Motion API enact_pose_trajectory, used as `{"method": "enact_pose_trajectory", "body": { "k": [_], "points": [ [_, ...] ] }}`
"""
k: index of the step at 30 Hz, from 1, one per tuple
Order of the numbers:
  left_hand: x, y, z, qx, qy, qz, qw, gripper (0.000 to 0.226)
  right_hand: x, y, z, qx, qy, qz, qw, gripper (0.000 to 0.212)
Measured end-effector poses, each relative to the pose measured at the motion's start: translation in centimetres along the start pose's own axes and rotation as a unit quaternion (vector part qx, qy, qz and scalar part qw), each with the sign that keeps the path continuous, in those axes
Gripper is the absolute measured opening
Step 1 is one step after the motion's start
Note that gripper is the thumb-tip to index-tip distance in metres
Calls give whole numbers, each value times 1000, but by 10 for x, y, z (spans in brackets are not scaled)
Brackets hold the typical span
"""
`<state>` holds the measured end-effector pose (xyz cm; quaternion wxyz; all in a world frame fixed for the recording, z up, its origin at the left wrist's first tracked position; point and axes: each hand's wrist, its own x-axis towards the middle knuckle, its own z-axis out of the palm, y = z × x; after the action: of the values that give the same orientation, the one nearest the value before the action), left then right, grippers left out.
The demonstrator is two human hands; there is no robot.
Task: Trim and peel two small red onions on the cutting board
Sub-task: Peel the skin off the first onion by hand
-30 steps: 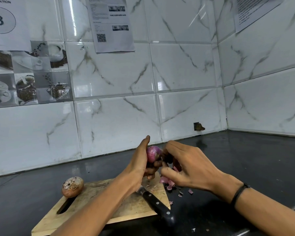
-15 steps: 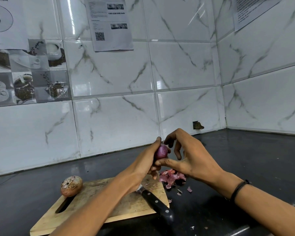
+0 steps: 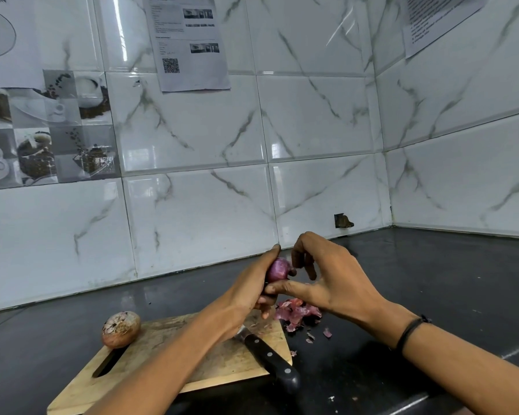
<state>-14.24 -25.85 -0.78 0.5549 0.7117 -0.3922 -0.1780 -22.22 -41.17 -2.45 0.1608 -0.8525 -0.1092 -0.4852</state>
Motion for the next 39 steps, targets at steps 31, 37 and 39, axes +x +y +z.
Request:
{"method": "enact_pose_trajectory", "body": {
  "k": [31,37,39],
  "points": [
    [-9,3,8,41,46,0,998,73,3,-13,-1,75,-27,-34,996,60],
    [-9,5,7,5,37,-2,999,79,2,-14,-2,95,-18,-14,995,59],
    [-7,3,8,14,42,1,999,73,2,-14,-1,92,-18,-10,996,62]
  ]
}}
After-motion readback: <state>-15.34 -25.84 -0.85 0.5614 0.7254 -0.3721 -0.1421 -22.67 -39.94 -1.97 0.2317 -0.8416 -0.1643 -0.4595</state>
